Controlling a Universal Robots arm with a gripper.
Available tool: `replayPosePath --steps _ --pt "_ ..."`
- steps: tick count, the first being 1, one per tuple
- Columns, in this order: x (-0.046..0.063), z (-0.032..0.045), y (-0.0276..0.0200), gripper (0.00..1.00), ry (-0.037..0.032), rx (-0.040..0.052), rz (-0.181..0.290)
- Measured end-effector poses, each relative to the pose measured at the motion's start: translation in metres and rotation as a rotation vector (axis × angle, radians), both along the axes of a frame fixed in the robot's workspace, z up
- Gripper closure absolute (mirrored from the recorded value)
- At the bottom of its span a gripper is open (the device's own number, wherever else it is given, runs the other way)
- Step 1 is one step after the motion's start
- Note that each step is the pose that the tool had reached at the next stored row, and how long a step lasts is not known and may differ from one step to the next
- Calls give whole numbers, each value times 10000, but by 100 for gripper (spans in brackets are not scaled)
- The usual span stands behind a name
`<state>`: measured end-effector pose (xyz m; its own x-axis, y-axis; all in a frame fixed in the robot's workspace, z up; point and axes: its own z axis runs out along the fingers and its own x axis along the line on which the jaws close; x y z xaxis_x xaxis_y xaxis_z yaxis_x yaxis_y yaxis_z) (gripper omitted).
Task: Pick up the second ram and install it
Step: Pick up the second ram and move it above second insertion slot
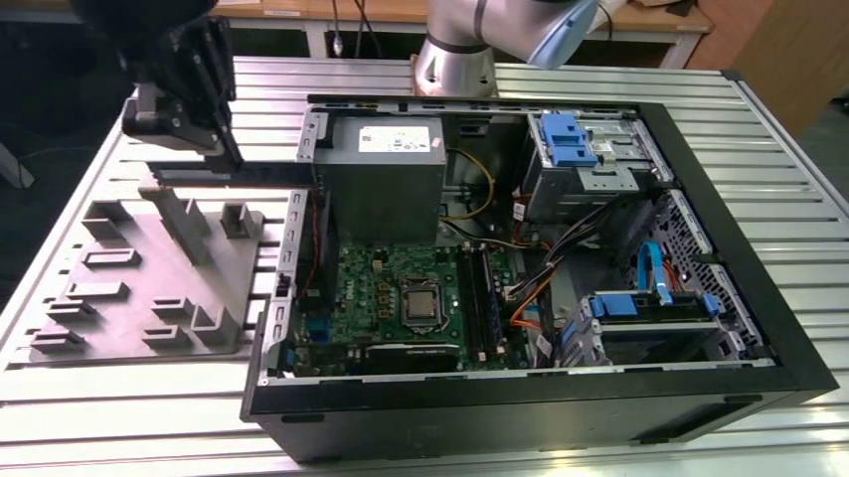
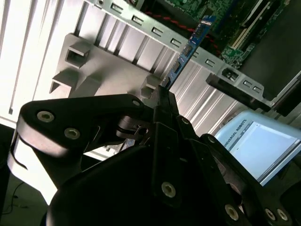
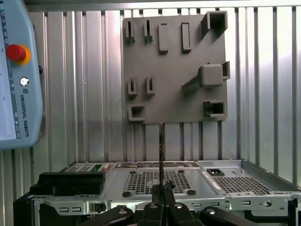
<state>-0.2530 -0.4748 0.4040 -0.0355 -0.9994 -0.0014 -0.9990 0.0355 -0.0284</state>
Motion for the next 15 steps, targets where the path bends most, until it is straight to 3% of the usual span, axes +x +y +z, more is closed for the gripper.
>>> replayPosePath --steps 15 --pt "452 -25 0 89 1 -1 -10"
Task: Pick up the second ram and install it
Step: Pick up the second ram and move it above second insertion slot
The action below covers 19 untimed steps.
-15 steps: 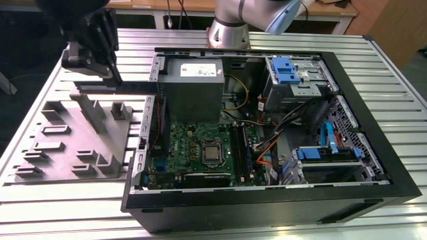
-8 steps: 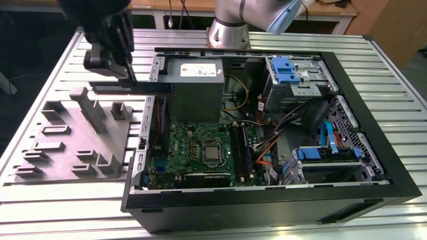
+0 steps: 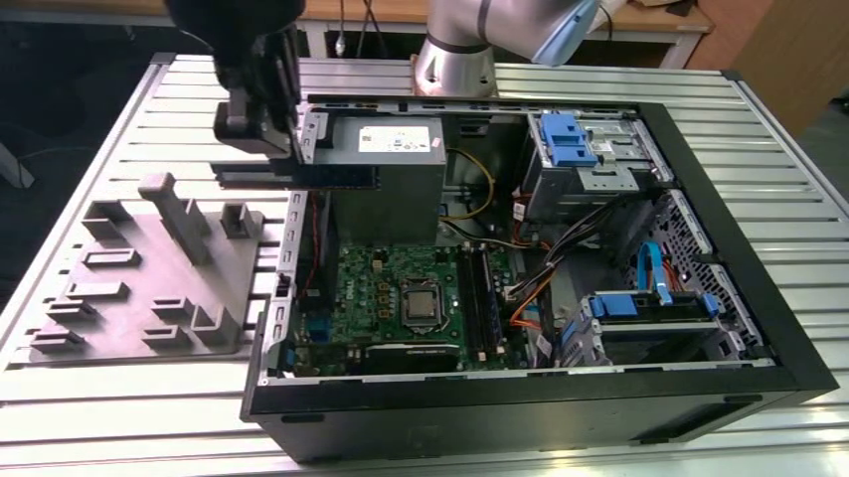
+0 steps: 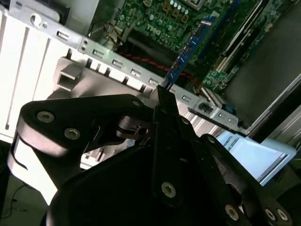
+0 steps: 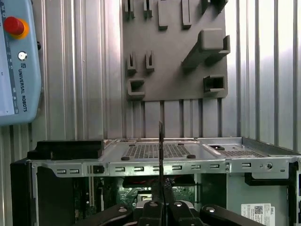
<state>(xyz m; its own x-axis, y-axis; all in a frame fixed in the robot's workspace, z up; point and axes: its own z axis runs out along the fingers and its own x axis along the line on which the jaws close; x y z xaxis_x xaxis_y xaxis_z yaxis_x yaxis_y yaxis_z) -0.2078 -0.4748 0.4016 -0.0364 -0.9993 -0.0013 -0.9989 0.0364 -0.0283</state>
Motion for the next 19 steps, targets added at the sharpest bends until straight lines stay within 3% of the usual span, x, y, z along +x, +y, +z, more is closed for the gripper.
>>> replayPosePath --steps 19 --pt "621 -35 0 89 0 0 -16"
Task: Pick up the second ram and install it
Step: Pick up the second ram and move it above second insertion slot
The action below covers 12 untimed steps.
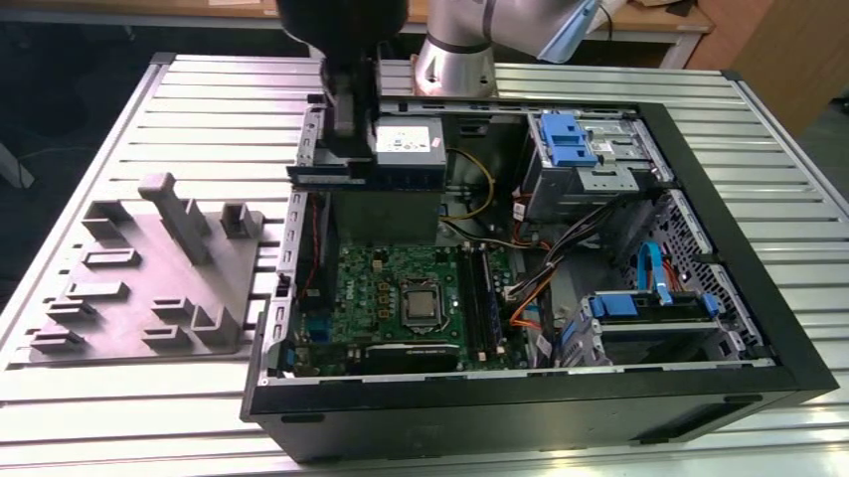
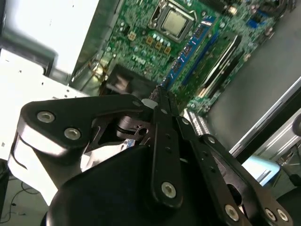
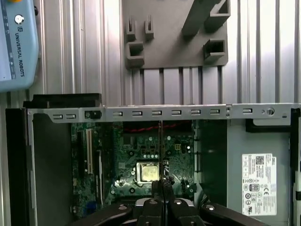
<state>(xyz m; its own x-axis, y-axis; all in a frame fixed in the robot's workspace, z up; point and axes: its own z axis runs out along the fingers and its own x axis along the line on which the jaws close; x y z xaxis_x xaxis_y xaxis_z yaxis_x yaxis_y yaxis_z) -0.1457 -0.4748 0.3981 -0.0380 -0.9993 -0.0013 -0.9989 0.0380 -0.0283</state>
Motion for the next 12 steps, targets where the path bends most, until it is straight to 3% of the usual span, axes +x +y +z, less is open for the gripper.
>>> replayPosePath --steps 10,12 --pt "350 -12 0 89 0 0 -3" --pt "378 -13 -1 89 0 0 -2"
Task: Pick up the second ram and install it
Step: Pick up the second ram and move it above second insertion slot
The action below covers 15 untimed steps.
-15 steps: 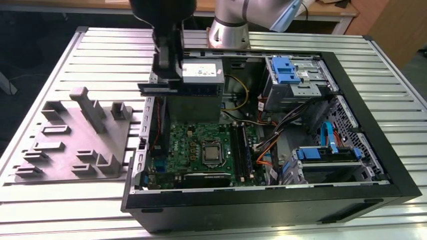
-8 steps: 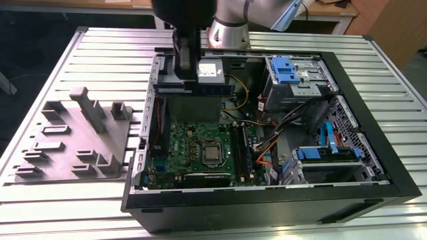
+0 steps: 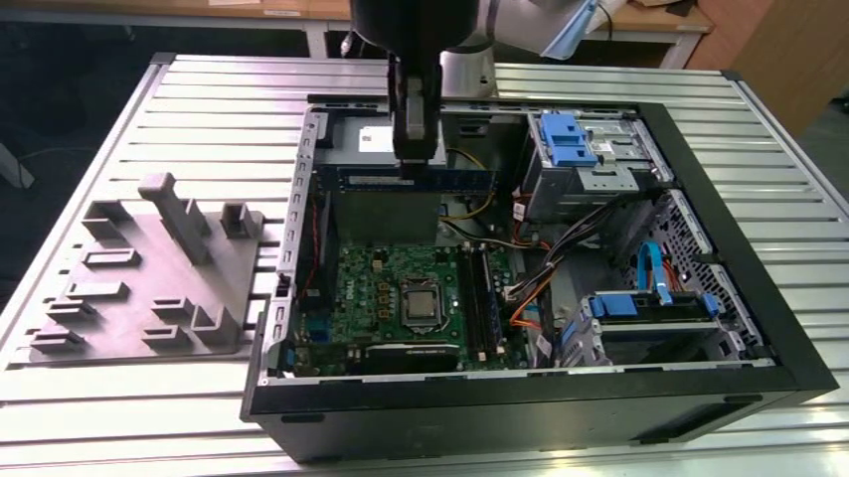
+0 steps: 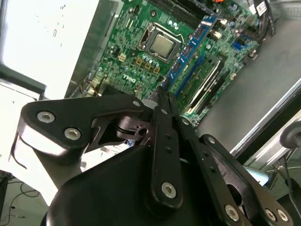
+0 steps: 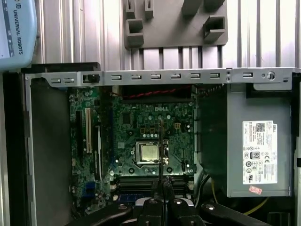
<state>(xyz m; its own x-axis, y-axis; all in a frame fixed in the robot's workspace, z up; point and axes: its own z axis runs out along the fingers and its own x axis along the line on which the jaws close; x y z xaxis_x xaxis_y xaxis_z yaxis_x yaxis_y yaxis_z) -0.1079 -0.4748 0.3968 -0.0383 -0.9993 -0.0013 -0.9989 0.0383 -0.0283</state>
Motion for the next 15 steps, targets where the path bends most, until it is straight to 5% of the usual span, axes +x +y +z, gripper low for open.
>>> replayPosePath --steps 7,15 --pt "21 -16 1 89 0 2 0" --pt "85 -138 0 89 1 1 -2"
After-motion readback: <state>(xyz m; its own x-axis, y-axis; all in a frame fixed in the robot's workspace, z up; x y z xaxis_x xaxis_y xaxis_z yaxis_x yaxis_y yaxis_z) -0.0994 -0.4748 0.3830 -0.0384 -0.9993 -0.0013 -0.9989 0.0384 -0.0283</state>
